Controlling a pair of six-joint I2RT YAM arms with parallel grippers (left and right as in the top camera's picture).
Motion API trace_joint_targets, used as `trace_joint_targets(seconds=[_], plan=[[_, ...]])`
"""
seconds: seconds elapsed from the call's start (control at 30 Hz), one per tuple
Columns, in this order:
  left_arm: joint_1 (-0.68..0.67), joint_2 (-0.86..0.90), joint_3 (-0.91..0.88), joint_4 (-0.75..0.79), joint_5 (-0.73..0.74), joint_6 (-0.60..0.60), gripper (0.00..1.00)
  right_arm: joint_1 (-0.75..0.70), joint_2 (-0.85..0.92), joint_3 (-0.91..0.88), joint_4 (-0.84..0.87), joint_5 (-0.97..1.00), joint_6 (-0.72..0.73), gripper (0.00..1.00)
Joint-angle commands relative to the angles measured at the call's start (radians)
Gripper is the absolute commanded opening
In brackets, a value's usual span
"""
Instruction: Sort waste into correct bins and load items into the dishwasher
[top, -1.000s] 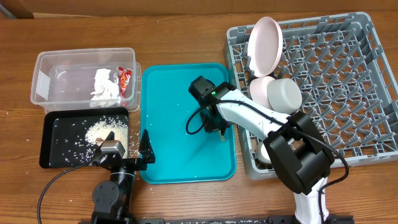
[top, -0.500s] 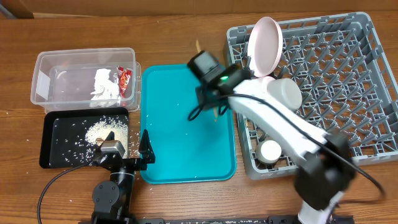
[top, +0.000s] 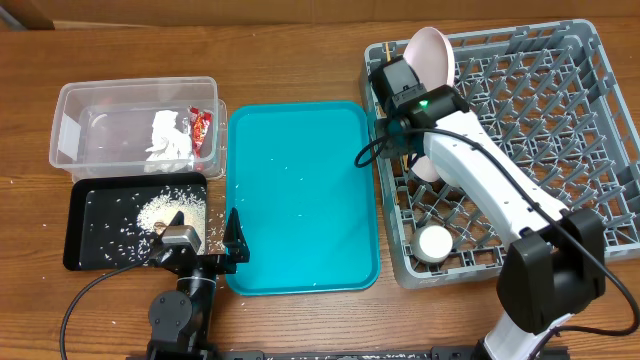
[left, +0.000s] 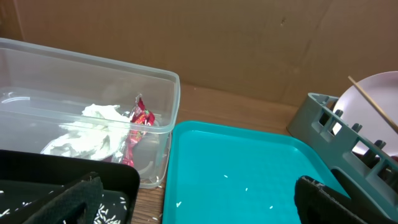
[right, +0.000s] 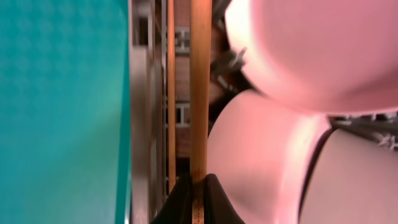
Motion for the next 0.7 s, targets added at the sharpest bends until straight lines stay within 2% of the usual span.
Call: trace_joint_targets(seconds=[0.0,0.07,0.1,0.2,0.33,0.5,0.53,0.57,0.6,0.67], plan=[[0.006,-0.01,-0.005,0.004,-0.005,-0.01,1.0,0.018,-0.011,0.003,-0.009,-0.001,-0.024,0.05],[0.006,-0.01,-0.005,0.004,-0.005,-0.01,1.0,0.029,-0.011,0.003,-0.023,-0.003,-0.024,0.2],[0.006,-0.01,-0.005,0.004,-0.005,-0.01,1.0,0.035,-0.013,0.006,-0.034,-0.003,-0.023,0.33],[0.006,-0.01,-0.005,0.004,-0.005,-0.01,1.0,0.05,-0.041,0.029,-0.071,-0.007,0.0,0.45],[0.006,-0.01,-0.005,0.004,-0.005,-0.01,1.0,0.081,-0.129,0.067,-0.092,-0.073,0.008,0.48],[0.006,-0.01,-0.005,0.004,-0.005,-0.01,1.0,0.167,-0.323,0.074,-0.074,-0.154,0.027,0.5],[0.006,-0.01,-0.005,0.004,-0.005,-0.01,1.0,0.192,-0.37,0.075,-0.072,-0.154,0.027,0.55],[0.006,-0.01,-0.005,0.004,-0.005,-0.01,1.0,0.215,-0.413,0.075,-0.068,-0.154,0.027,0.65],[0.006,-0.01,-0.005,0.004,-0.005,-0.01,1.0,0.24,-0.457,0.074,-0.056,-0.154,0.027,1.0],[0.006,-0.01,-0.005,0.004,-0.005,-0.01,1.0,0.292,-0.541,0.074,-0.01,-0.178,0.026,1.0]])
